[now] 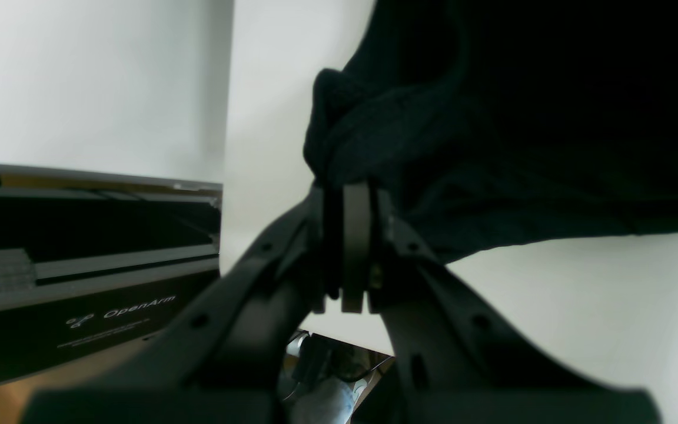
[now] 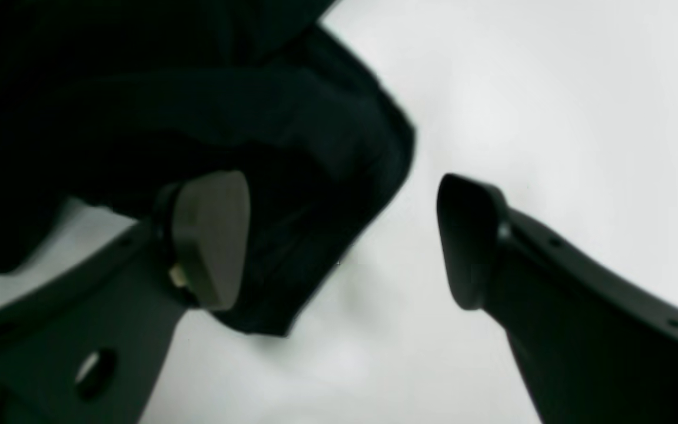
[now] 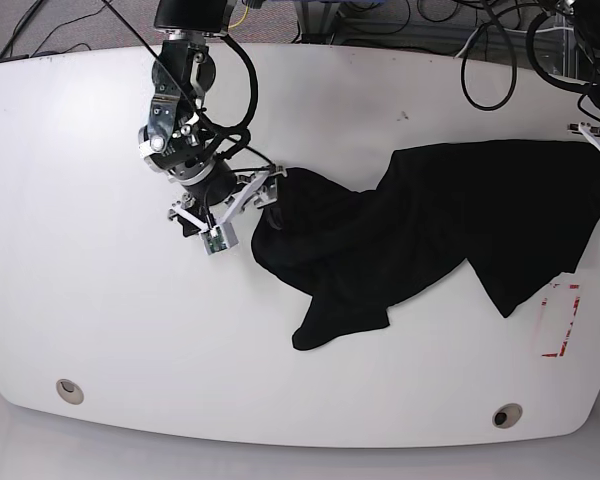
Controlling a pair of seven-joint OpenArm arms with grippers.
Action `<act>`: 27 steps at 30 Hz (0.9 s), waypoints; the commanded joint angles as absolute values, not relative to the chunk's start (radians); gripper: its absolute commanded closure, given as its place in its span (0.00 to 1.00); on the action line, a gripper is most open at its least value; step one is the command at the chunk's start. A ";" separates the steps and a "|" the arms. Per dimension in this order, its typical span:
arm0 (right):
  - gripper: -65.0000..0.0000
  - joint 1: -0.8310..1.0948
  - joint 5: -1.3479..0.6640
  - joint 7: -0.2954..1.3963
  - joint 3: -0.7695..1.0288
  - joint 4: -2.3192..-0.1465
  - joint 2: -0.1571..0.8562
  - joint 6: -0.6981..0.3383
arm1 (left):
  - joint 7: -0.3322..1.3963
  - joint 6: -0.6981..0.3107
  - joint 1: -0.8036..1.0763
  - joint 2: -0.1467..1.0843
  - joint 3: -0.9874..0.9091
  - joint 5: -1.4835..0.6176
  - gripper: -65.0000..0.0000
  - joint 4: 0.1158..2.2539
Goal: Layout the t-shirt on the table in an organized manner, then fold the t-shirt properly
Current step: 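Drag the held shirt edge with the right gripper toward its arm base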
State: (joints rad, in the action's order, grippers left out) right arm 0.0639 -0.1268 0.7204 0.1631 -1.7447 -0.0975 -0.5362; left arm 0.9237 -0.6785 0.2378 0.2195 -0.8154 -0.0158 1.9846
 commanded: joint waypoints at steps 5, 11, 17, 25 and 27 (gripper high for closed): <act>0.27 0.021 -0.295 0.705 0.163 -1.675 -0.056 -0.524 | 0.905 -0.673 0.236 0.237 -0.820 -0.016 0.66 2.000; 0.27 0.042 -0.334 0.734 0.186 -1.675 -0.054 -0.524 | 0.905 -0.668 0.236 0.237 -0.820 -0.016 0.42 1.998; 0.27 0.099 -0.378 0.792 0.245 -1.675 -0.065 -0.533 | 0.905 -0.671 0.236 0.237 -0.819 -0.018 0.55 1.998; 0.27 0.171 -0.504 0.794 0.249 -1.670 -0.058 -0.524 | 0.905 -0.673 0.232 0.237 -0.819 -0.018 0.57 1.998; 0.27 0.177 -0.501 0.794 0.249 -1.670 -0.058 -0.524 | 0.905 -0.673 0.232 0.237 -0.817 -0.018 0.57 1.998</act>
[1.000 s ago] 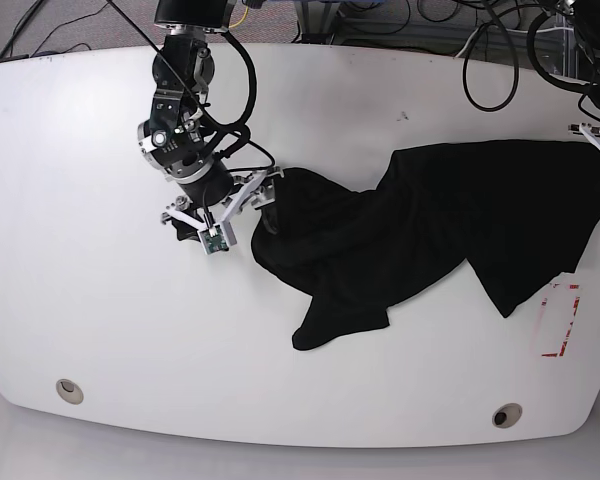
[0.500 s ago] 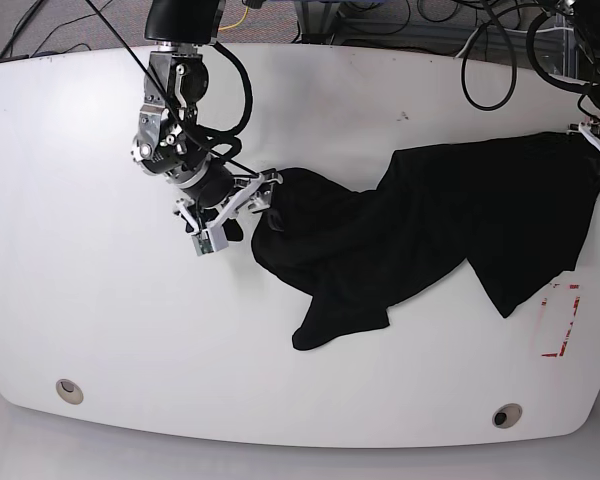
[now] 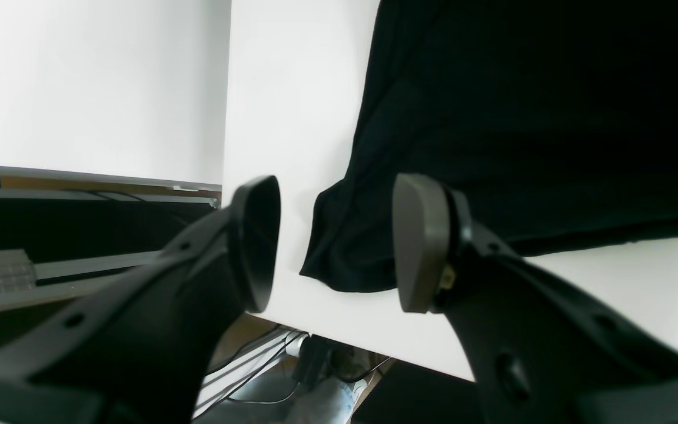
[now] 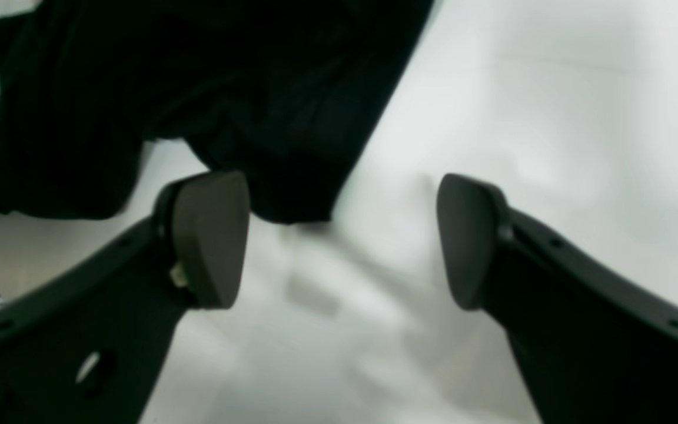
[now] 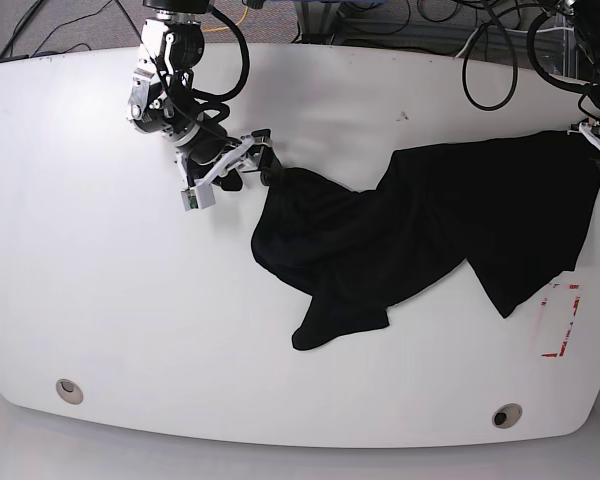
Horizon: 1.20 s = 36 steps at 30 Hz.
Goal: Layout the t-shirt on the table in an organized manner, then fold the t-shirt properly
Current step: 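Drag the held shirt edge with the right gripper toward its arm base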
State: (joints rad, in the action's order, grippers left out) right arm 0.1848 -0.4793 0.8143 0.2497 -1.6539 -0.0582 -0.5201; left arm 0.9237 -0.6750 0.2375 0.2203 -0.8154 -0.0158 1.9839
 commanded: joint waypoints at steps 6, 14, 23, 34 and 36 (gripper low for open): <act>0.27 0.174 -0.510 0.794 0.248 -1.621 -0.059 -0.526 | 0.905 -0.673 0.231 0.237 -0.817 -0.019 0.57 1.998; 0.27 0.140 -0.510 0.794 0.246 -1.532 -0.062 -0.535 | 0.905 -0.673 0.231 0.237 -0.816 -0.021 0.57 1.998; 0.27 0.125 -0.512 0.794 0.153 -1.521 -0.065 -0.535 | 0.905 -0.674 0.231 0.239 -0.817 -0.021 0.57 1.998; 0.27 0.128 -0.510 0.792 0.133 -1.517 -0.093 -0.530 | 0.905 -0.674 0.231 0.240 -0.822 -0.021 0.57 1.998; 0.27 0.127 -0.510 0.792 0.133 -1.517 -0.094 -0.530 | 0.905 -0.674 0.231 0.240 -0.822 -0.021 0.57 1.998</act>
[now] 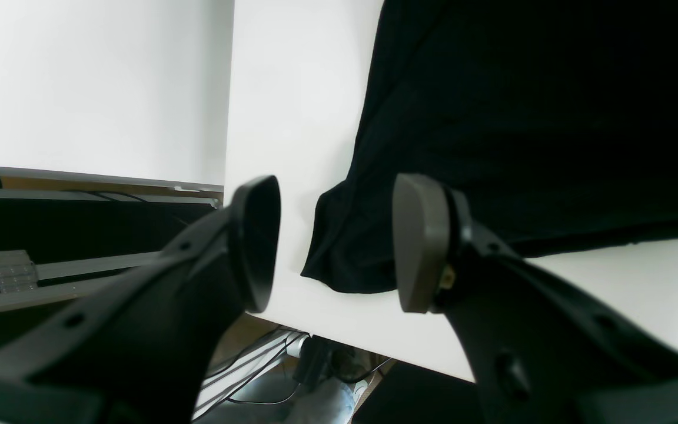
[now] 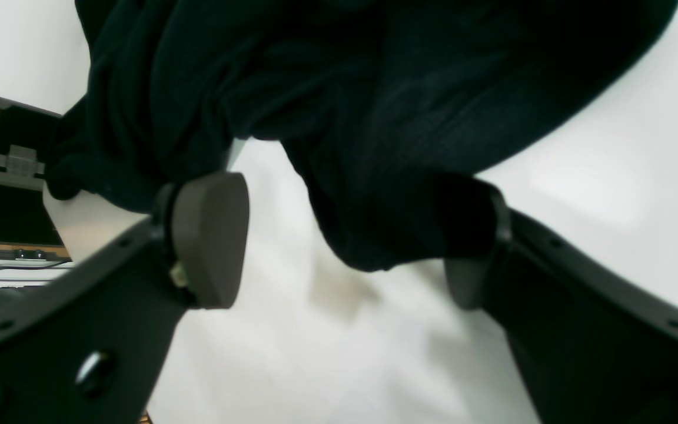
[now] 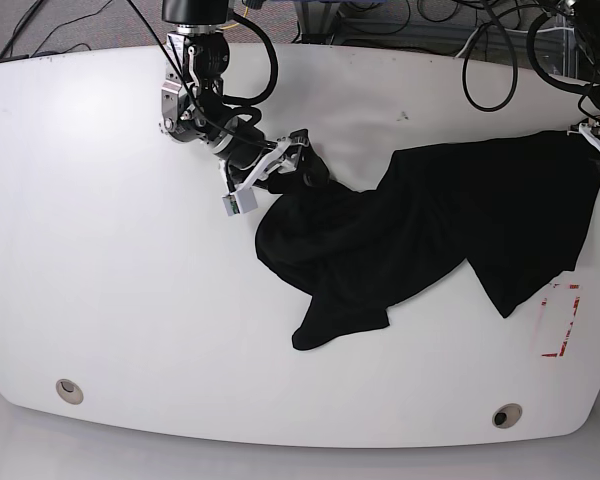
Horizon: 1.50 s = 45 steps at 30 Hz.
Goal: Layout the t-shirt on the table in an organized manner, then fold the t-shirt properly
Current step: 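Drag the held shirt edge with the right gripper toward its arm base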
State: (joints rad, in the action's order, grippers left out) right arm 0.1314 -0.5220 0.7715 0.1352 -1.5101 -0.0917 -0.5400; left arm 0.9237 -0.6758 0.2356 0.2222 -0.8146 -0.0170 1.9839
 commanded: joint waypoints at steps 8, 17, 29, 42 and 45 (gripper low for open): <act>0.51 0.119 -0.504 0.789 0.136 -1.517 -0.093 -0.530 | 0.905 -0.674 0.231 0.240 -0.823 -0.021 0.57 1.998; 0.92 0.087 -0.509 0.792 0.134 -1.452 -0.087 -0.533 | 0.905 -0.674 0.231 0.240 -0.823 -0.021 0.57 1.998; 1.00 0.081 -0.510 0.792 0.136 -1.442 -0.076 -0.530 | 0.905 -0.674 0.231 0.242 -0.825 -0.021 0.57 1.980; 1.00 0.102 -0.503 0.792 0.131 -1.501 -0.076 -0.527 | 0.906 -0.698 0.157 0.254 -0.911 -0.024 0.28 1.859; 1.00 0.102 -0.503 0.792 0.131 -1.501 -0.076 -0.527 | 0.915 -0.698 0.119 0.255 -0.961 -0.024 0.19 1.802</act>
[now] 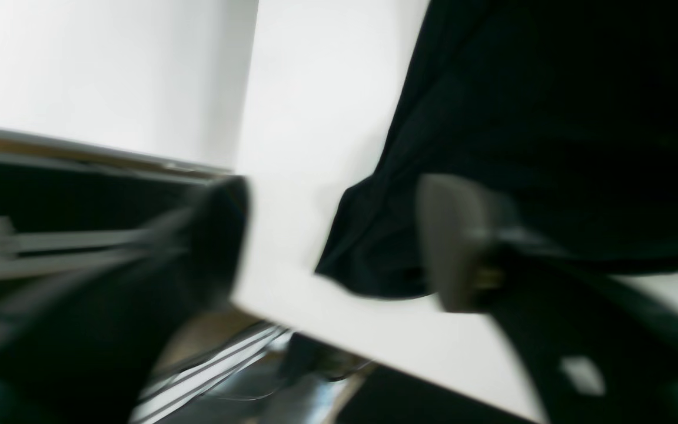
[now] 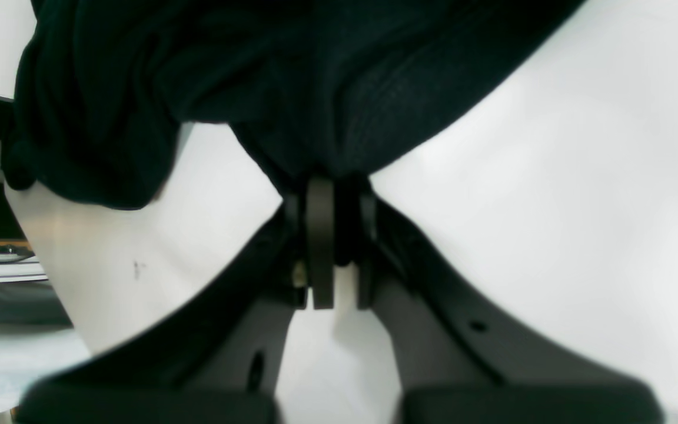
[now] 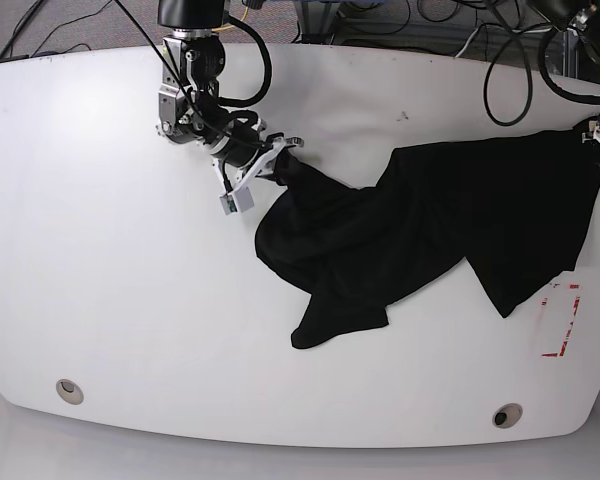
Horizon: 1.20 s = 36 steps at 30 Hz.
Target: Layout the t-shirt on the table in an organized manner, then fold the t-shirt properly
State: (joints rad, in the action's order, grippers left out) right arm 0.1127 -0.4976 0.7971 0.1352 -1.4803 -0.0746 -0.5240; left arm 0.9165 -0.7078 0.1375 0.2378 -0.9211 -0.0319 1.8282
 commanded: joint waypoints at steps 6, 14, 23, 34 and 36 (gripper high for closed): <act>1.00 0.102 -0.507 0.792 0.131 -1.501 -0.056 -0.527 | 1.036 -0.698 0.012 0.366 -1.026 -0.024 0.21 1.615; 1.00 0.107 -0.510 0.792 0.130 -1.501 -0.047 -0.527 | 0.995 -0.698 -0.033 0.470 -1.027 -0.025 0.21 1.343; 1.00 0.107 -0.510 0.792 0.130 -1.501 -0.044 -0.533 | 0.961 -0.698 -0.028 0.496 -1.009 -0.133 0.21 1.205; 1.00 0.107 -0.510 0.792 0.130 -1.503 -0.044 -0.535 | 0.963 -0.698 0.019 0.509 -0.946 -0.209 0.21 1.165; 1.00 0.107 -0.510 0.792 0.130 -1.503 -0.044 -0.535 | 0.963 -0.698 0.033 0.509 -0.941 -0.213 0.21 1.162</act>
State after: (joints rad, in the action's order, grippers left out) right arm 0.1150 -0.5022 0.7944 0.1299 -1.4849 -0.0444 -0.5282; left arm 0.9791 -0.6971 0.0341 0.4786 -0.9424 -0.1963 1.1484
